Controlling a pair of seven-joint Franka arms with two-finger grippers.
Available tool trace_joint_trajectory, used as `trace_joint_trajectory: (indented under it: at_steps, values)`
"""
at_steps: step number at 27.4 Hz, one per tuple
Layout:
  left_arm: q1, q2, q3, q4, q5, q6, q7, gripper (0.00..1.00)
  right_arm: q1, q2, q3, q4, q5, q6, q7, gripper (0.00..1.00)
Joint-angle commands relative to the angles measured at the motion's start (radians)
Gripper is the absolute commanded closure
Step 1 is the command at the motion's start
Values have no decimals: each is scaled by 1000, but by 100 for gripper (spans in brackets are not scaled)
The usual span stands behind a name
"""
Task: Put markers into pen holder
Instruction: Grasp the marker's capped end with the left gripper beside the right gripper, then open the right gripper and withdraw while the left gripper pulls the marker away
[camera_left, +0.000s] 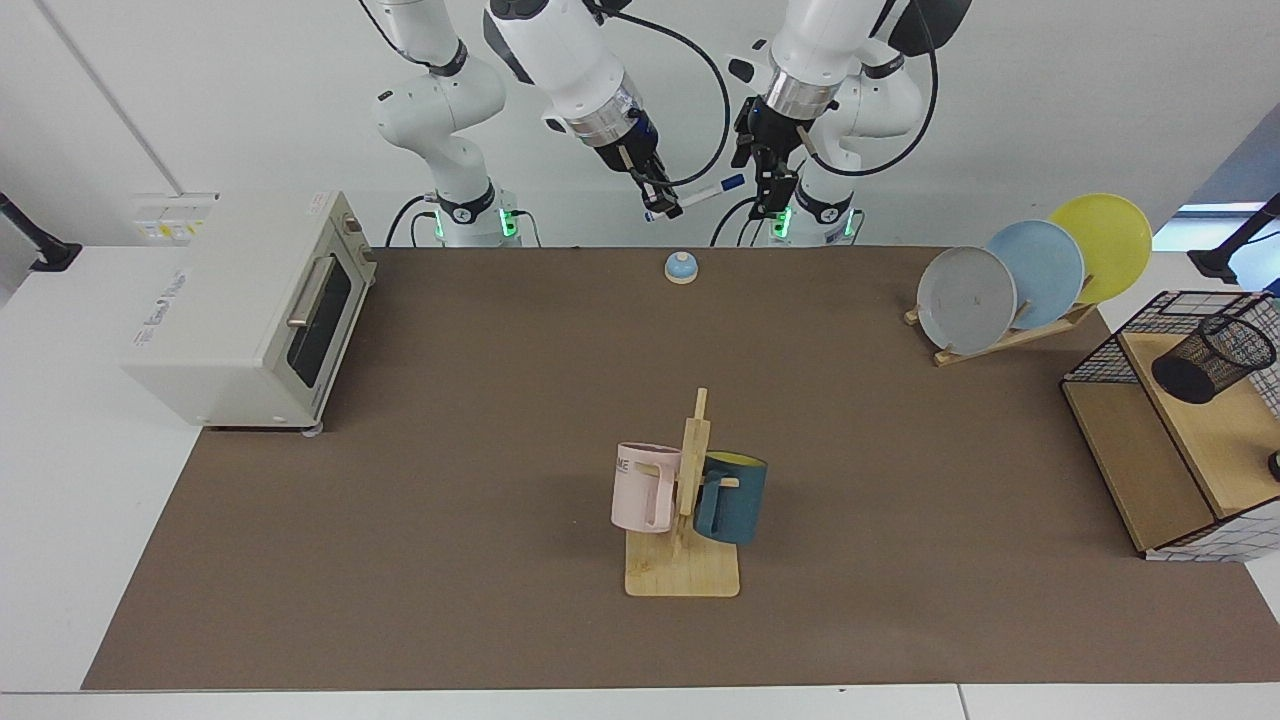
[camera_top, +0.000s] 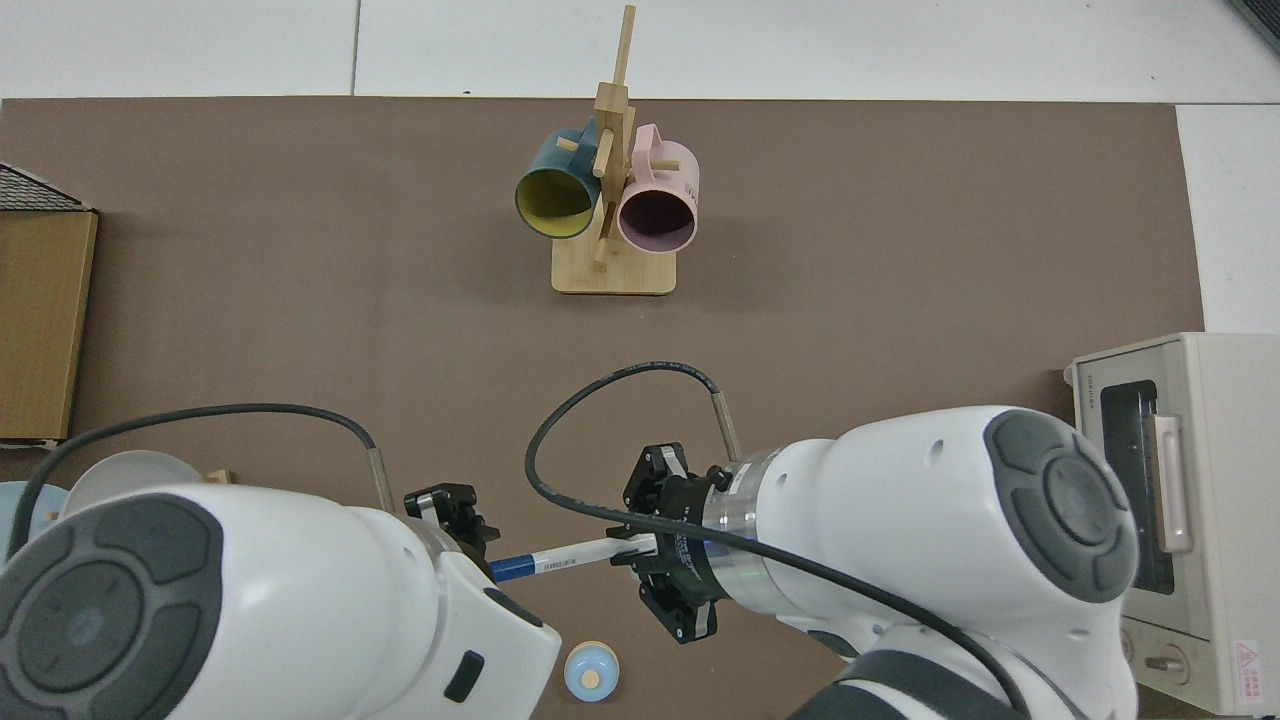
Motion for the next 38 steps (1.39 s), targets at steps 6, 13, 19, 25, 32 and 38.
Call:
trace_joint_trajectory:
  at_steps: [6, 13, 19, 25, 32, 38]
  values:
    - [-14, -25, -17, -29, 1, 81, -45, 28, -1, -5, 2, -11, -3, 22, 7, 100]
    - [-19, -22, -18, -29, 1, 99, -51, 100, -1, -5, 2, -12, -3, 21, 7, 100]
    - [-16, -20, -18, -29, 1, 96, -54, 100, 1, -4, 2, -15, -6, 22, 1, 100]
    - [-10, -15, -14, -24, 2, 93, -57, 100, -1, -4, 2, -15, -34, 19, -19, 97]
    - [18, -14, -9, -24, 33, 67, -57, 100, -12, -5, 1, -14, -165, 13, -81, 0]
    - [64, -14, -7, -24, 93, 13, -57, 100, -22, -9, -13, -14, -189, 1, -153, 0]
